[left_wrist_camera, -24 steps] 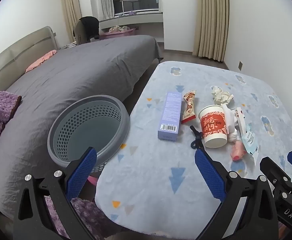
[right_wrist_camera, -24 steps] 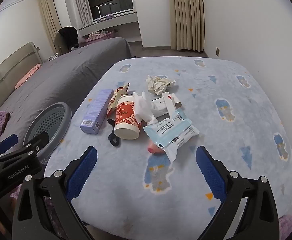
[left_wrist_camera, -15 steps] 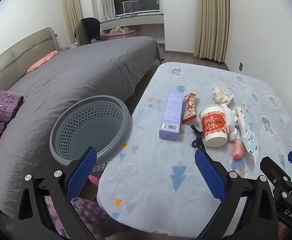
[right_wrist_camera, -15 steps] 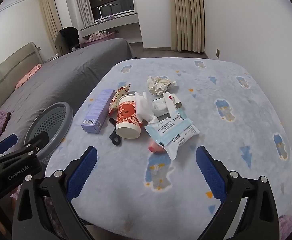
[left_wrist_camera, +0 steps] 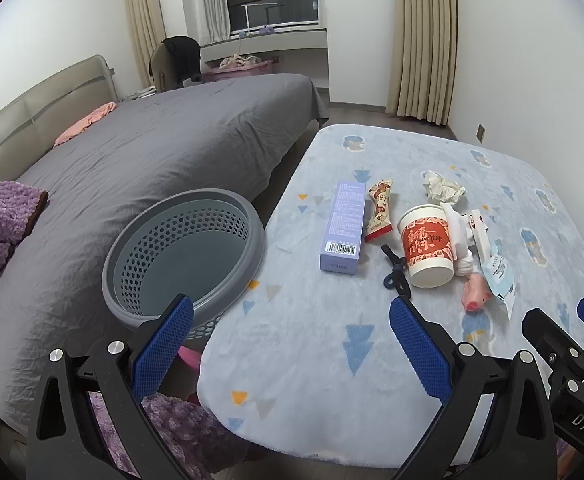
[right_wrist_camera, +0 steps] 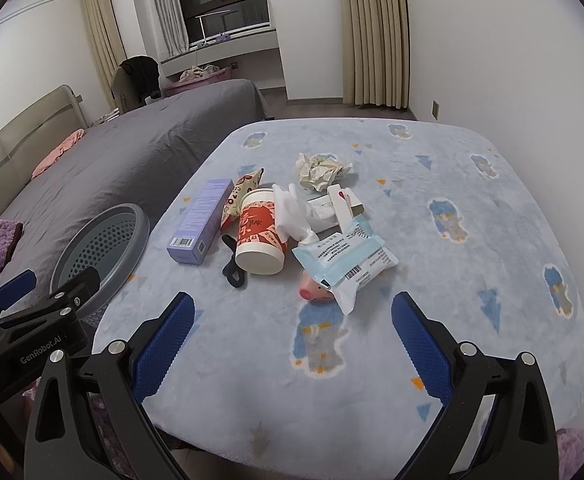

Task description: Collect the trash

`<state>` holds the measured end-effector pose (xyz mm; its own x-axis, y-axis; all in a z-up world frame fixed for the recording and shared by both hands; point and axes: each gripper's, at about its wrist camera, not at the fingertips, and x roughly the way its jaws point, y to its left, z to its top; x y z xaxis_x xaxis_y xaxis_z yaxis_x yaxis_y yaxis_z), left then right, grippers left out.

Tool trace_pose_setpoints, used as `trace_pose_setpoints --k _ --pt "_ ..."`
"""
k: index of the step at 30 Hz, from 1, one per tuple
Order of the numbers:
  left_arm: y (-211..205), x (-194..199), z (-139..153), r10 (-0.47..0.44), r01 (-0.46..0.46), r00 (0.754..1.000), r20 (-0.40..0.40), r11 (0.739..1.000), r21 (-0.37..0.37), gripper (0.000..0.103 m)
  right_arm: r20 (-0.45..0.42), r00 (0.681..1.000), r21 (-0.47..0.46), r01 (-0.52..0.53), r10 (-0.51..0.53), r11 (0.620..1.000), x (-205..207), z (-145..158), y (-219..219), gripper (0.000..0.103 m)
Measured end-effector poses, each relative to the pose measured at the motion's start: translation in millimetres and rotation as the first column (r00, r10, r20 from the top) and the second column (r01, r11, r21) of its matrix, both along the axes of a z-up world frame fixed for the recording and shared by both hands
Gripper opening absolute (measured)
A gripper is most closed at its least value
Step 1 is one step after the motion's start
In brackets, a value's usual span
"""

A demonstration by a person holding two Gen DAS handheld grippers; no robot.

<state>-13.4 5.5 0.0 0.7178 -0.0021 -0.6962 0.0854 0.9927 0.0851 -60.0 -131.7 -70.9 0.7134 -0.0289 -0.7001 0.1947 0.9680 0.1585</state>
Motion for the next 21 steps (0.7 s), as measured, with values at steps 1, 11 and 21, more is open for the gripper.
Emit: trace_pose_setpoints --k 1,11,21 --pt "-0.3 0.2 0.0 0.000 0.000 1.000 0.000 1.000 0.000 0.097 0.000 1.000 0.000 0.000 0.000 1.000 -0.1 0.1 0.1 0.094" --pt "2.8 -5.1 0.7 -0.001 0.001 1.000 0.002 1.000 0.007 0.097 0.003 1.000 -0.002 0.000 0.000 1.000 -2.6 1.0 2.0 0.094" --pt "5.1 -5.6 3.3 0.000 0.000 1.000 0.001 1.000 0.008 0.097 0.006 1.000 -0.003 0.000 0.000 1.000 -4.8 0.8 3.9 0.094"
